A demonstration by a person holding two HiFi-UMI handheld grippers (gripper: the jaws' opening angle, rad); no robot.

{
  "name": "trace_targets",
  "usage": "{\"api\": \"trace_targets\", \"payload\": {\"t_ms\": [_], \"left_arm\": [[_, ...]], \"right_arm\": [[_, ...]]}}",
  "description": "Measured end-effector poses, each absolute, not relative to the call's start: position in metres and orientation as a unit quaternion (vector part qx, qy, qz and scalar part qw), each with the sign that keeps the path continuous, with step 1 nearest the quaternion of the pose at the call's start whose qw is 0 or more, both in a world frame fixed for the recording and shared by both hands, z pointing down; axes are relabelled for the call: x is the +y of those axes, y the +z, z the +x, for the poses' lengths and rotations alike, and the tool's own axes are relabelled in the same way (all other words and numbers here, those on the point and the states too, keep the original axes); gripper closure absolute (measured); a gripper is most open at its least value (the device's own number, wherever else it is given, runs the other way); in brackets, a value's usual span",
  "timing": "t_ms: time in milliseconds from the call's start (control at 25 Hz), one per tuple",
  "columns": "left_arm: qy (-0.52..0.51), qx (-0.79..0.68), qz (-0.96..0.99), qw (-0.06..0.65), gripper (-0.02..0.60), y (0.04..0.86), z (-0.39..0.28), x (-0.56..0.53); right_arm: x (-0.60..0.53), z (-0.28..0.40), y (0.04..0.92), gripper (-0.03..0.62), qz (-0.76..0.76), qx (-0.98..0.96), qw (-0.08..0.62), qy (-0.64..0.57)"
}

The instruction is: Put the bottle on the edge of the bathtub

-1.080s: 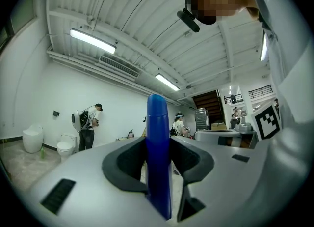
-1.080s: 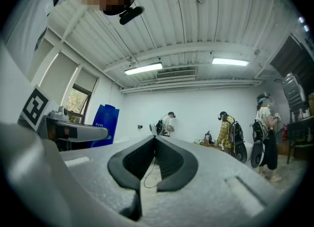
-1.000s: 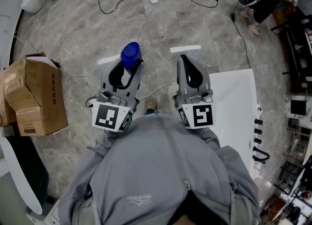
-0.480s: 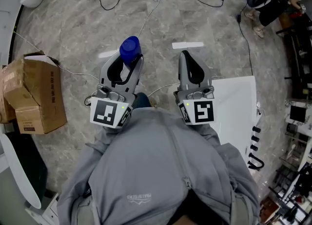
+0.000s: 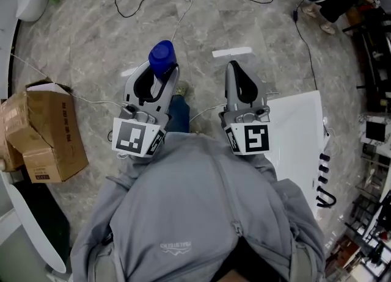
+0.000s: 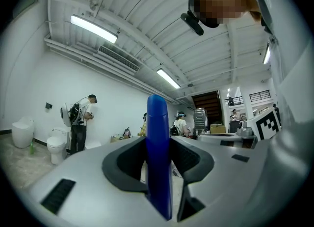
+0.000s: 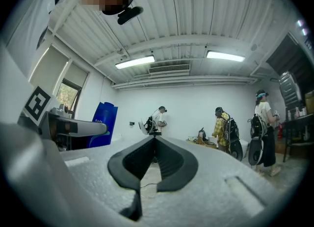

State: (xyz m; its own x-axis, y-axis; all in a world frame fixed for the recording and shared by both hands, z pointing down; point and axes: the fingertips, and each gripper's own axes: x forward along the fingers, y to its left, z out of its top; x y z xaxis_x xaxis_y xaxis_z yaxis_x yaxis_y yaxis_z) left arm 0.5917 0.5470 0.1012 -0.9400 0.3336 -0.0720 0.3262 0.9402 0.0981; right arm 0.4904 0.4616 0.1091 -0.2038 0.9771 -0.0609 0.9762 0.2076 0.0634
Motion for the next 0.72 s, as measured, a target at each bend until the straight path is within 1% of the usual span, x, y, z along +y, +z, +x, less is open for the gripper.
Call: {"api": "trace_targets", "payload": {"t_ms": [160, 360, 480, 720], "left_arm": [[0.049, 0.990, 0.125, 0.039, 0.432, 0.102, 0.550, 0.575], [0.043, 0.996, 0.056, 0.045, 0.431, 0.086, 0.488, 0.609], [0.033, 0.998, -0.009, 0.047, 0.431, 0.079, 0.449, 0.616], [0.045, 0.993, -0.106, 0.033, 0.431, 0.083, 0.384, 0.615]], "right_arm": [[0.481, 0.456, 0.110, 0.591, 0.598, 0.800, 0.040, 0.010], [0.510, 0.413, 0.096, 0.591, 0.561, 0.826, 0.051, 0.017], [0.516, 0.388, 0.091, 0.591, 0.522, 0.851, 0.056, 0.020], [0.504, 0.343, 0.093, 0.591, 0.440, 0.896, 0.042, 0.030]]}}
